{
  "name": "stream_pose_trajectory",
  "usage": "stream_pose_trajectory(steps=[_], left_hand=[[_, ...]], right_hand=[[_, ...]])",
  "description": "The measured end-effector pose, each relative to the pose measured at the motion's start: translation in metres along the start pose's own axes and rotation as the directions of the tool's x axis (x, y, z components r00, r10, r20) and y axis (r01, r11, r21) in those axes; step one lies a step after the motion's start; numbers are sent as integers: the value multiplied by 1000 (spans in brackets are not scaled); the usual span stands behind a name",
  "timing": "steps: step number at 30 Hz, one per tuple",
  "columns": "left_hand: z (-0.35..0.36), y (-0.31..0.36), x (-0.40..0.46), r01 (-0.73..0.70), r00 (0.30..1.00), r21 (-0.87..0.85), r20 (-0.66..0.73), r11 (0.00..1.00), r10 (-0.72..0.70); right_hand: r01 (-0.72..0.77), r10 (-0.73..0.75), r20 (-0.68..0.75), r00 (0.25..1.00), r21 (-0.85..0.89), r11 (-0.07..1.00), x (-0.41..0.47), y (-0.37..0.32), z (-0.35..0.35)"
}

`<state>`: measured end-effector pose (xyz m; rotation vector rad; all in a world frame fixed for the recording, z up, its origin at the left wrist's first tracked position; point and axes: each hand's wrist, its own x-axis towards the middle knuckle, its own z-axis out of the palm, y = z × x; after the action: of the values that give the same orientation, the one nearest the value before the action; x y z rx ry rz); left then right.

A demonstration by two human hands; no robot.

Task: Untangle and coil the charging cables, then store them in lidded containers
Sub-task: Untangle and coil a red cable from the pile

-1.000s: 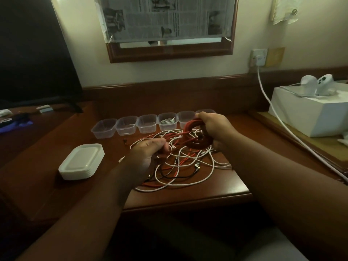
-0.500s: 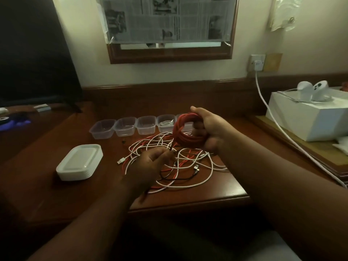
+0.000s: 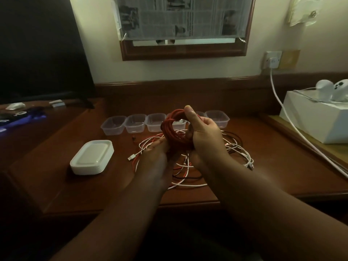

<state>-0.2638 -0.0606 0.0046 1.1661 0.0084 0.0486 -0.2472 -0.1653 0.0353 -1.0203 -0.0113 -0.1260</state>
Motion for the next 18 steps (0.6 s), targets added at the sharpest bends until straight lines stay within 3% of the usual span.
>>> stream_pose_trajectory(steps=[8,12,18], left_hand=[[10,1,-11,-8,999,-312,37,950,20],[11,1,-13,-20,993,-255,109,967,49],[5,4,-9,-39,953,-350,269,936,140]], right_hand=[[292,-312,-16,950,-310,905,6,4,-4],[373,-386,36,922,-361,855,9,3,-4],[480,-465,146,873,-432,764,9,-2,2]])
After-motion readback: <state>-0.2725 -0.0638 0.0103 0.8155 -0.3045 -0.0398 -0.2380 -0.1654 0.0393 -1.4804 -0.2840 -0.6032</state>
